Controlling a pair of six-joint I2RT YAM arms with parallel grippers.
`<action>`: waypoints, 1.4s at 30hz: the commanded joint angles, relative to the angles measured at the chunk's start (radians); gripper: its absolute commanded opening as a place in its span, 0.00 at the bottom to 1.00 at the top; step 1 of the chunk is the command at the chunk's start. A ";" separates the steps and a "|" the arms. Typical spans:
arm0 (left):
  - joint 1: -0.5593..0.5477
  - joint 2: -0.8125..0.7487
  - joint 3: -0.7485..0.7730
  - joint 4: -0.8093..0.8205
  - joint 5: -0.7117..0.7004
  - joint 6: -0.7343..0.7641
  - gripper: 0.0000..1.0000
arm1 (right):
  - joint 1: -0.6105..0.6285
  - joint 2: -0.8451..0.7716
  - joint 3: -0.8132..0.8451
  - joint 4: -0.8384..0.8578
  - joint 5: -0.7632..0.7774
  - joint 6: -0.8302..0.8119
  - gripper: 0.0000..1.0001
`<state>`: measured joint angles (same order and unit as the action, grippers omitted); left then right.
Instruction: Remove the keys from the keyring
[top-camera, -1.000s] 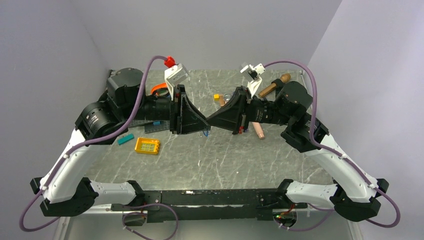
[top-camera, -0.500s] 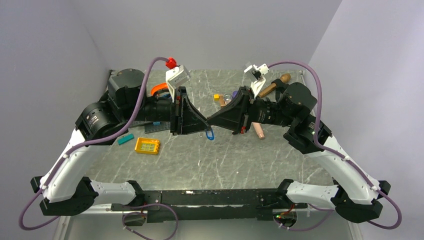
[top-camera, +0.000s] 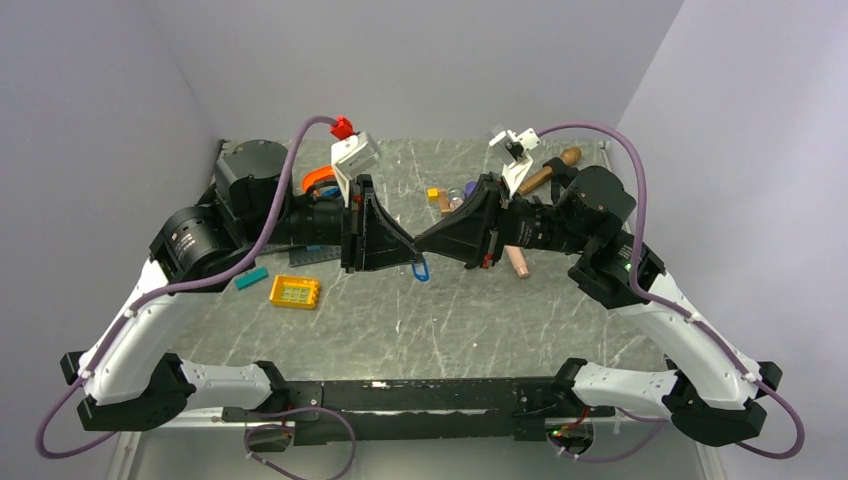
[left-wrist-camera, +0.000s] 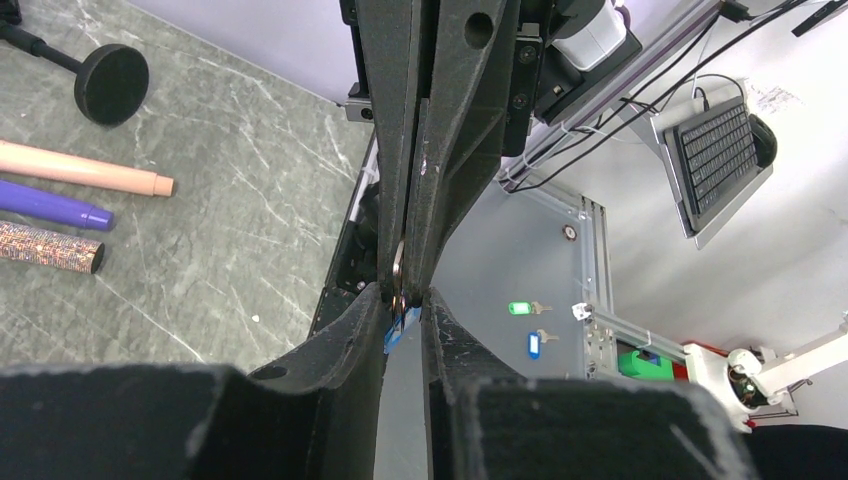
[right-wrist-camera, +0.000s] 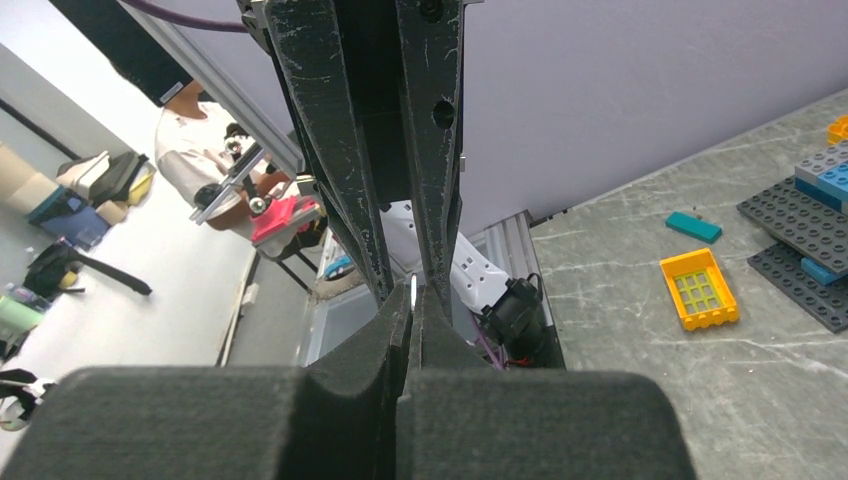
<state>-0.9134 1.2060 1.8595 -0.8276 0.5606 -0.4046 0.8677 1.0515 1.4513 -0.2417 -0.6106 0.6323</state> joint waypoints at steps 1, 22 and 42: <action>-0.010 -0.008 0.033 0.019 0.010 0.019 0.23 | 0.005 -0.012 0.012 0.036 0.008 0.010 0.00; -0.010 -0.029 0.040 0.026 -0.067 0.030 0.00 | 0.004 -0.021 0.013 0.012 0.004 -0.007 0.00; -0.054 -0.035 0.064 0.177 -0.326 0.031 0.00 | 0.004 0.014 -0.027 0.306 0.077 0.121 0.00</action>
<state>-0.9611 1.1721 1.8858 -0.7891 0.3637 -0.3817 0.8646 1.0531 1.4277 -0.0868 -0.5728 0.6971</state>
